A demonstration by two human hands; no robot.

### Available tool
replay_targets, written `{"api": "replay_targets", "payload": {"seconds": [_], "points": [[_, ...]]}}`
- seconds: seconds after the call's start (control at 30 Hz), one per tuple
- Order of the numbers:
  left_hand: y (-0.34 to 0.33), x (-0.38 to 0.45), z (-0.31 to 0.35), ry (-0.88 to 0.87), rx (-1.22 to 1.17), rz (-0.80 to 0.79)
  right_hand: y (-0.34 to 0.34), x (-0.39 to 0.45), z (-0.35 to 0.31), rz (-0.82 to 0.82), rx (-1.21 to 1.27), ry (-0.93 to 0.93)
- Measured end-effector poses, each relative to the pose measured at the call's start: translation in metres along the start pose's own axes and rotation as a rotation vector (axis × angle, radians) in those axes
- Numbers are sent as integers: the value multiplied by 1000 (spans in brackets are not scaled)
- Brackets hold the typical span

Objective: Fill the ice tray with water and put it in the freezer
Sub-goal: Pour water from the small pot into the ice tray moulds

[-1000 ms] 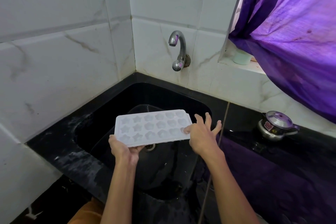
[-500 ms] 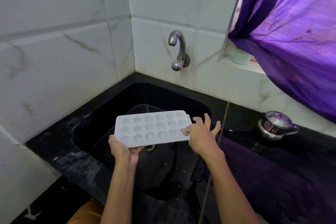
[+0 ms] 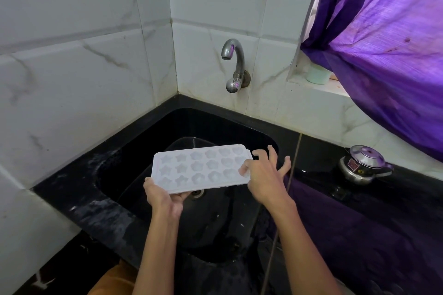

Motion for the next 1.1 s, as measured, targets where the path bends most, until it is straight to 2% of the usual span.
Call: {"api": "replay_targets", "payload": {"seconds": [0.2, 0.33, 0.8, 1.1], "points": [[-1, 0, 0, 4, 3, -5, 2, -2, -12, 88, 29, 76], [-2, -1, -3, 7, 8, -7, -3, -5, -23, 57, 12, 122], [-14, -3, -9, 20, 35, -30, 0, -10, -23, 28, -98, 95], [-28, -6, -16, 38, 46, -61, 7, -10, -7, 49, -70, 52]]}}
Point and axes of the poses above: each hand's wrist, its own x-axis towards the middle knuckle, its own y-axis out of the back of the hand, z = x × y, the point moved 7 cm from there along x, towards the middle knuckle, and after that the axes turned 9 degrees about -x, right-handed, at the moved point
